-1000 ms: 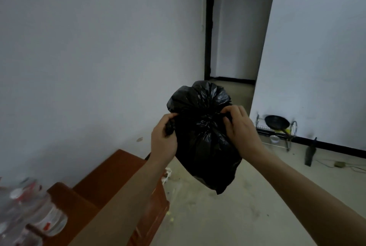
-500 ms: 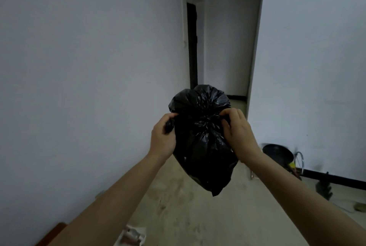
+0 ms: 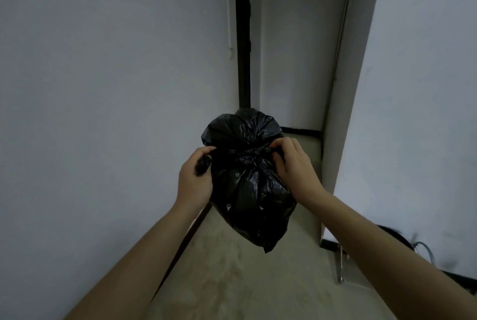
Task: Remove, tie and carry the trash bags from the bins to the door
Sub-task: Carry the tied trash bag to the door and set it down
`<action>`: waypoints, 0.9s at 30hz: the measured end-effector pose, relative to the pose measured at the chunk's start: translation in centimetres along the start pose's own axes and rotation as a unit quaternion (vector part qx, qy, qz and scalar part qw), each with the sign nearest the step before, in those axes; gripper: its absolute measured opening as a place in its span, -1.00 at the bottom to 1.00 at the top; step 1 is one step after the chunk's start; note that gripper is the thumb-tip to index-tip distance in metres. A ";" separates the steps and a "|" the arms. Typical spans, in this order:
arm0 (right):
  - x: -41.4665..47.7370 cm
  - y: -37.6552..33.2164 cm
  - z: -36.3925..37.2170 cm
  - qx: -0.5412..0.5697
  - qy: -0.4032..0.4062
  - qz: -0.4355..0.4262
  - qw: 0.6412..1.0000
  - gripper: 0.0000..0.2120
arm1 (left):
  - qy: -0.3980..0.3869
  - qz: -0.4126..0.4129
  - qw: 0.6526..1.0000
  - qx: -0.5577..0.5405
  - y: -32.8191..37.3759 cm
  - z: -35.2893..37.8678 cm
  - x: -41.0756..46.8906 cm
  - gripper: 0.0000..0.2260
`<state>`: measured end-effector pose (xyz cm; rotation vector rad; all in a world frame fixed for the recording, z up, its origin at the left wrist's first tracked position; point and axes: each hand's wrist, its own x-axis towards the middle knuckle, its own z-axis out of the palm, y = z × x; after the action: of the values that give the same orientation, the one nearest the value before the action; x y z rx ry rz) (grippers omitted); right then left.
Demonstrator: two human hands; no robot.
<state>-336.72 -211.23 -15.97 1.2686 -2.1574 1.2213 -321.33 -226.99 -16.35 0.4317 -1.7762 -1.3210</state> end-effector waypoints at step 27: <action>59.6 48.6 27.8 0.011 -0.020 0.023 0.999 -0.85 | -0.035 -0.043 0.998 -0.007 -31.1 28.5 70.2 -0.83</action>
<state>-406.08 -254.64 -16.74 1.2712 -2.2185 1.2511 -390.58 -270.67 -16.44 0.4639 -1.8230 -1.4235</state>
